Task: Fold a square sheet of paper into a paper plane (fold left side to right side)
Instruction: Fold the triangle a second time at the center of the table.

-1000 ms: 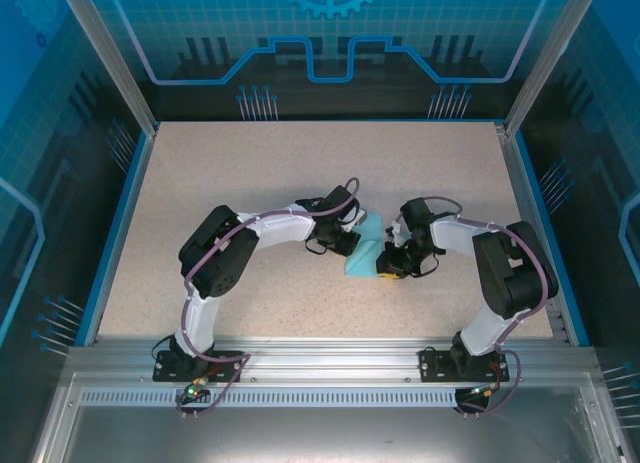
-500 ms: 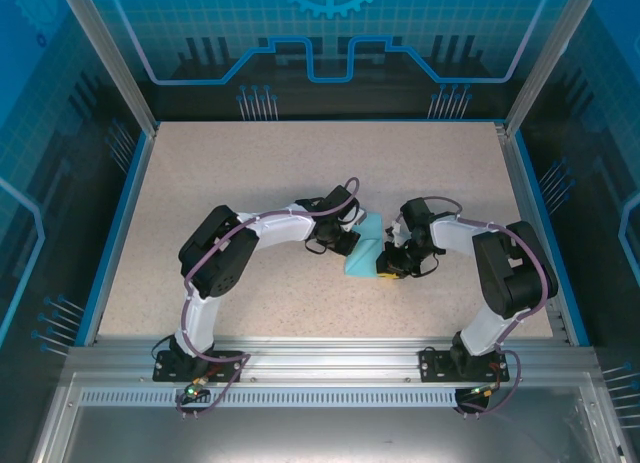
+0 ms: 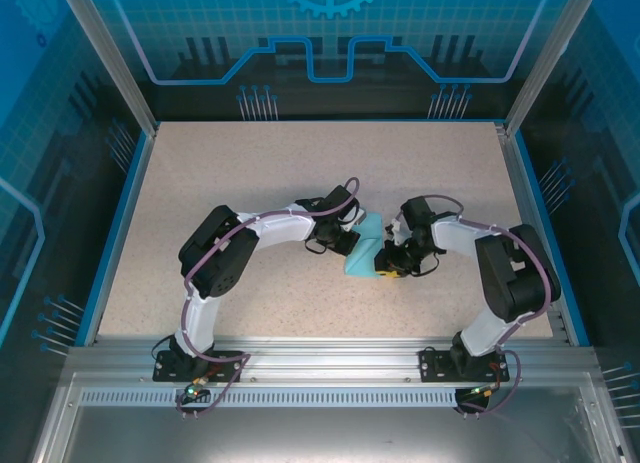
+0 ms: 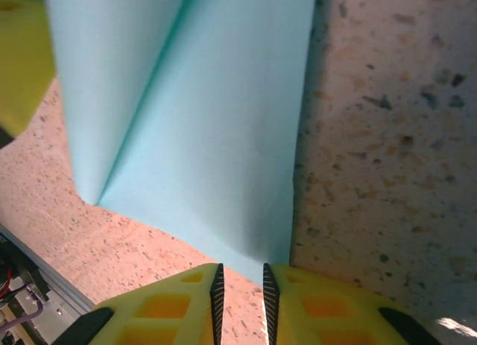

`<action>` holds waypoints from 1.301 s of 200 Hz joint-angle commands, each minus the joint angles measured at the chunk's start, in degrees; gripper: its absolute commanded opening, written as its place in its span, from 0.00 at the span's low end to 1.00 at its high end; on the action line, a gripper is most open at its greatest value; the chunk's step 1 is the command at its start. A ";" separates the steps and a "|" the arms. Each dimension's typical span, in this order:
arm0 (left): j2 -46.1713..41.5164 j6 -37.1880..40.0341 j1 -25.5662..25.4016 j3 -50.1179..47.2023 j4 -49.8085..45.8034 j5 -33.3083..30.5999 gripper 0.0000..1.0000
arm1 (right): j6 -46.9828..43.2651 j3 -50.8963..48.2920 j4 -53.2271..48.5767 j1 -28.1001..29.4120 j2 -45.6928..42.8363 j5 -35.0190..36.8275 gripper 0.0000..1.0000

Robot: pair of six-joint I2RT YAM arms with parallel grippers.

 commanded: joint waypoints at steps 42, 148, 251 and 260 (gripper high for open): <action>0.83 -0.04 0.51 -1.01 0.31 0.67 0.01 | 7.92 1.13 8.22 -2.16 -4.49 -6.34 0.17; 0.97 -0.07 0.49 -0.82 0.34 0.91 0.01 | 17.20 8.23 17.77 2.00 7.15 -4.79 0.10; 1.16 0.09 0.51 -0.88 0.39 -0.01 0.01 | 13.05 8.18 14.44 2.58 11.73 0.64 0.10; 1.28 0.21 0.48 -0.85 0.32 -0.19 0.01 | 12.91 8.00 14.66 2.48 11.85 0.78 0.10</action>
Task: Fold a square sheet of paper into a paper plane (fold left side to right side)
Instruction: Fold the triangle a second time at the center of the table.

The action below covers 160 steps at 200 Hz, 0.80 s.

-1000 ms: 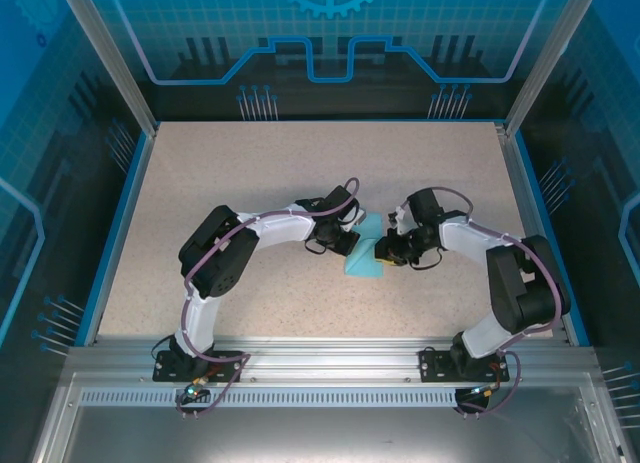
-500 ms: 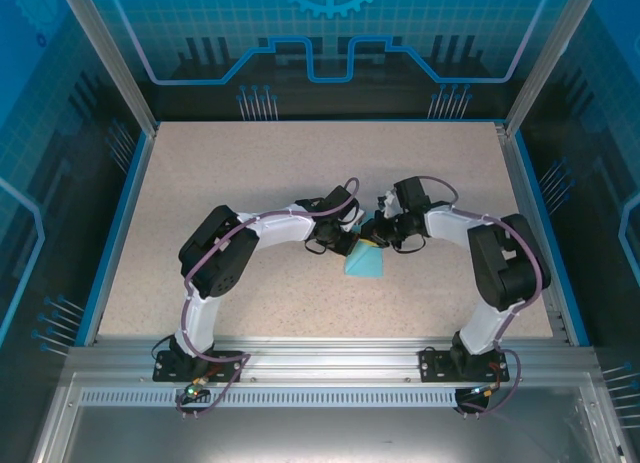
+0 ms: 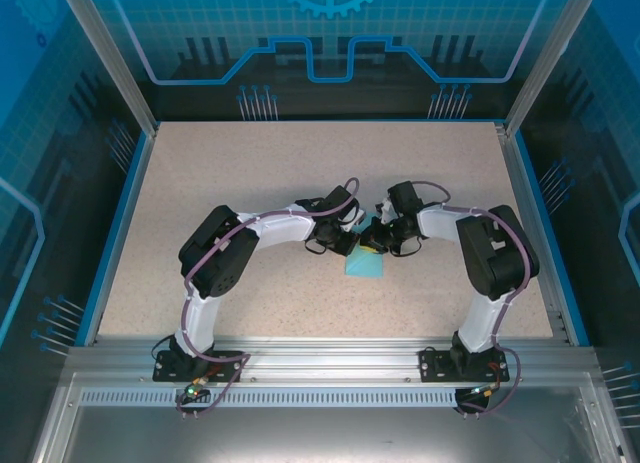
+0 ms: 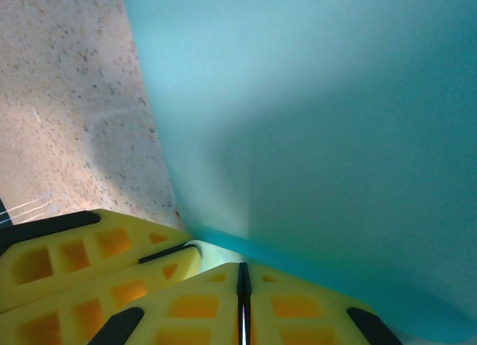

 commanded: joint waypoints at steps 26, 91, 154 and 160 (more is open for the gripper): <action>1.37 0.09 0.52 -0.74 0.14 -0.45 0.00 | -2.30 -0.15 -1.27 0.35 1.57 2.12 0.11; 1.05 -0.37 0.49 0.12 0.12 0.02 0.02 | -3.19 -5.21 0.58 -0.77 0.91 3.39 0.10; -8.73 -2.25 0.81 -3.15 0.54 -0.05 0.35 | -2.48 -10.26 5.74 -1.58 1.75 3.30 0.10; -10.15 -2.59 0.81 -3.81 0.75 0.05 0.37 | -2.48 -10.21 5.72 -1.70 1.77 3.29 0.10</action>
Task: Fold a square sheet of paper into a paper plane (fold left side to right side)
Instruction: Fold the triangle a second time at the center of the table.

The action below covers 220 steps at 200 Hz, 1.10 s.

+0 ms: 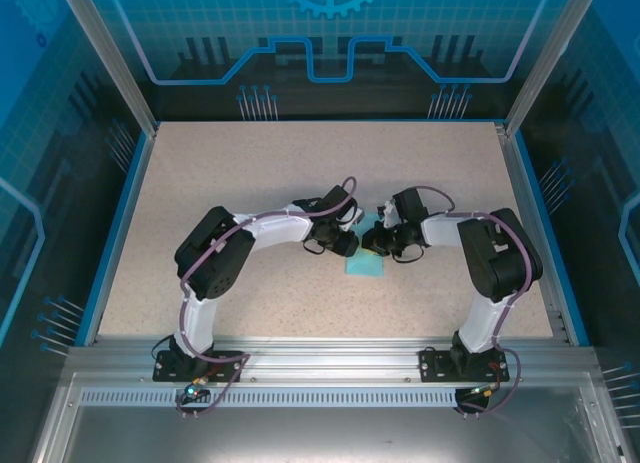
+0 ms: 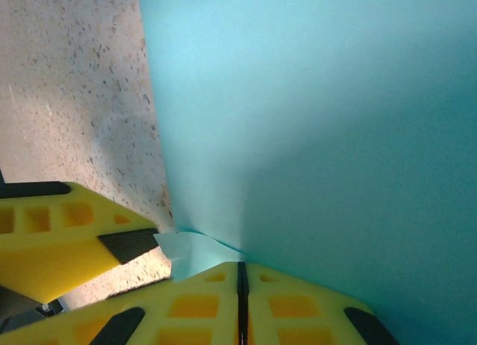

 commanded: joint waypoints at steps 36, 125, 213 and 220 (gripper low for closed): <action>-14.41 -4.24 0.52 -7.72 4.35 7.27 0.42 | -0.66 -3.45 -4.68 -0.63 2.91 4.78 0.10; -7.59 -9.13 -2.17 -9.35 11.73 17.05 0.40 | -1.27 -3.17 -5.70 -0.85 2.36 4.56 0.10; -3.87 -7.87 -2.63 -10.39 9.23 16.65 0.38 | -1.76 -2.60 -7.18 -0.84 2.29 4.73 0.10; -3.78 -7.74 -2.69 -10.74 9.00 16.50 0.37 | -1.81 -2.56 -7.27 -0.84 2.23 4.76 0.10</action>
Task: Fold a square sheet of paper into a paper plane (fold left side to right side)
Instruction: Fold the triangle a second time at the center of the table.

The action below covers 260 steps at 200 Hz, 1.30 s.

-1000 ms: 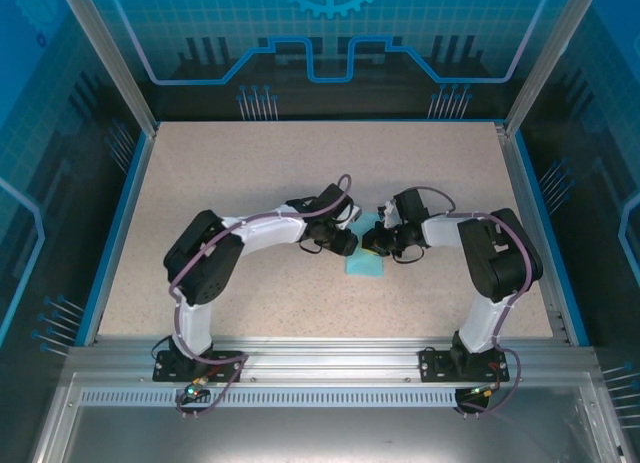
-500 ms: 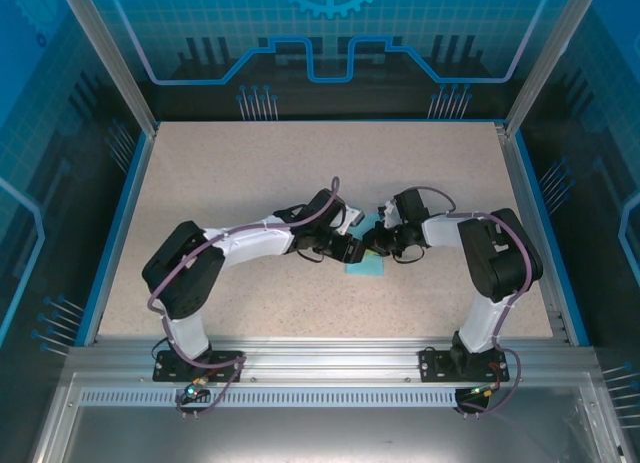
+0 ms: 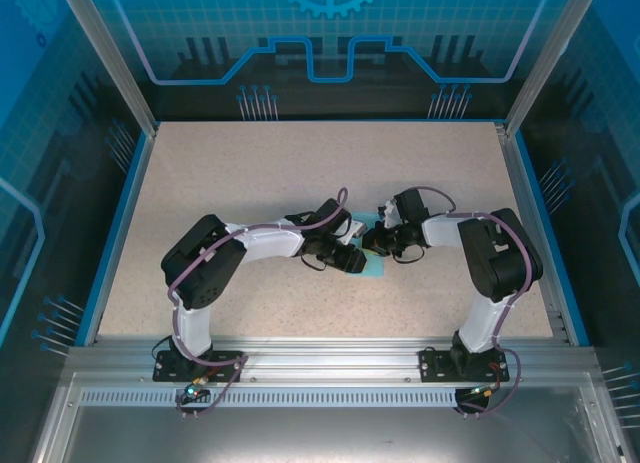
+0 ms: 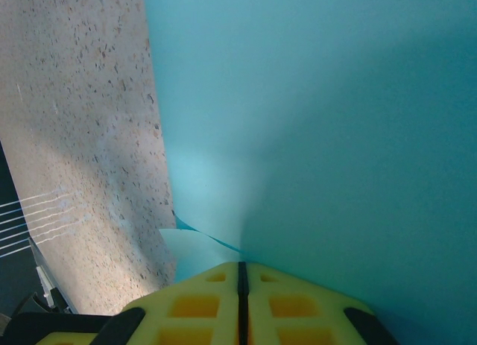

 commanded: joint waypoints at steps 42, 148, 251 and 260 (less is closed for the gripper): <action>1.38 0.33 -0.68 -2.95 -1.75 0.43 0.35 | -2.17 -1.84 -9.09 -0.49 2.09 5.72 0.10; -4.24 -1.98 -1.32 -13.05 -0.43 -0.97 0.30 | -2.43 -1.22 -10.02 -0.55 1.52 5.46 0.10; -8.97 -3.36 0.28 -6.16 0.92 0.74 0.33 | -2.43 -1.06 -10.15 -0.46 1.45 4.97 0.10; -7.27 -3.28 0.29 -4.52 1.09 0.95 0.34 | -2.44 -1.05 -10.13 -0.53 1.40 4.85 0.10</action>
